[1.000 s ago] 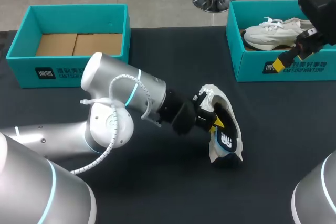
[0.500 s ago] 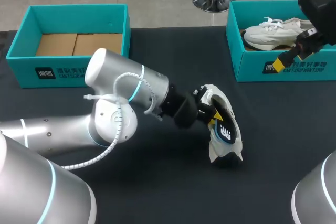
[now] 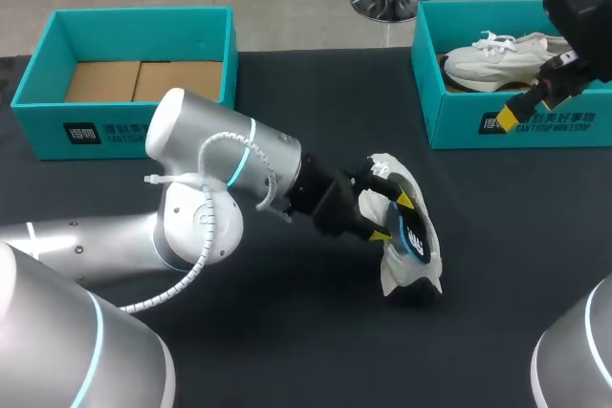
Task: Take the shoe out of the shoebox, open the shoe tongue, remove and reinsert the insole, then place the shoe into the shoebox
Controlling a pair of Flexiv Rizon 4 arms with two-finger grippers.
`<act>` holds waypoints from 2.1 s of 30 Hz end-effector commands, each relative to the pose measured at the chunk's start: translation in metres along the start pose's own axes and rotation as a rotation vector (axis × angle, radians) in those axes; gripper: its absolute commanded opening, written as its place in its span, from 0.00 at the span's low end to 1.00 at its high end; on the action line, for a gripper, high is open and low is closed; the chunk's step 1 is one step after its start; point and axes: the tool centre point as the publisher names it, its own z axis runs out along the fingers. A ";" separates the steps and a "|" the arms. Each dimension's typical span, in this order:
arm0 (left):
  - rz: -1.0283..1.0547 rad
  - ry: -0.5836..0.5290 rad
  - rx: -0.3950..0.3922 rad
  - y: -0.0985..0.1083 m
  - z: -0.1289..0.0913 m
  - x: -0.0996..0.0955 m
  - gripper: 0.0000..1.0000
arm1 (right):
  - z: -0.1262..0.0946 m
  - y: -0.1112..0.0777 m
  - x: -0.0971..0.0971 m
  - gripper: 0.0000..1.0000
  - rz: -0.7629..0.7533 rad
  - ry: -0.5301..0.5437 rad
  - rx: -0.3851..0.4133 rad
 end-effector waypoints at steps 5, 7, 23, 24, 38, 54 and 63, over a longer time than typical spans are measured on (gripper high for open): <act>-0.001 0.010 0.013 -0.010 0.007 0.005 0.24 | 0.001 0.003 0.000 1.00 0.001 0.001 0.005; -0.003 0.016 0.014 -0.010 0.009 0.006 0.00 | 0.001 0.003 0.000 1.00 0.001 0.001 0.005; 0.010 0.040 -0.032 0.013 0.019 0.016 0.00 | 0.001 0.003 0.000 1.00 0.001 0.001 0.005; 0.009 0.036 -0.037 0.017 0.019 0.015 0.00 | 0.001 0.003 0.000 1.00 0.001 0.001 0.005; -0.010 0.001 -0.046 0.022 0.020 0.013 0.41 | 0.001 0.003 0.000 1.00 0.001 0.001 0.005; -0.031 -0.031 -0.015 0.004 0.006 0.006 0.31 | 0.001 0.003 0.000 1.00 0.001 0.001 0.005; -0.026 -0.031 0.001 -0.002 0.009 0.005 0.01 | 0.001 0.003 0.000 1.00 0.001 0.001 0.005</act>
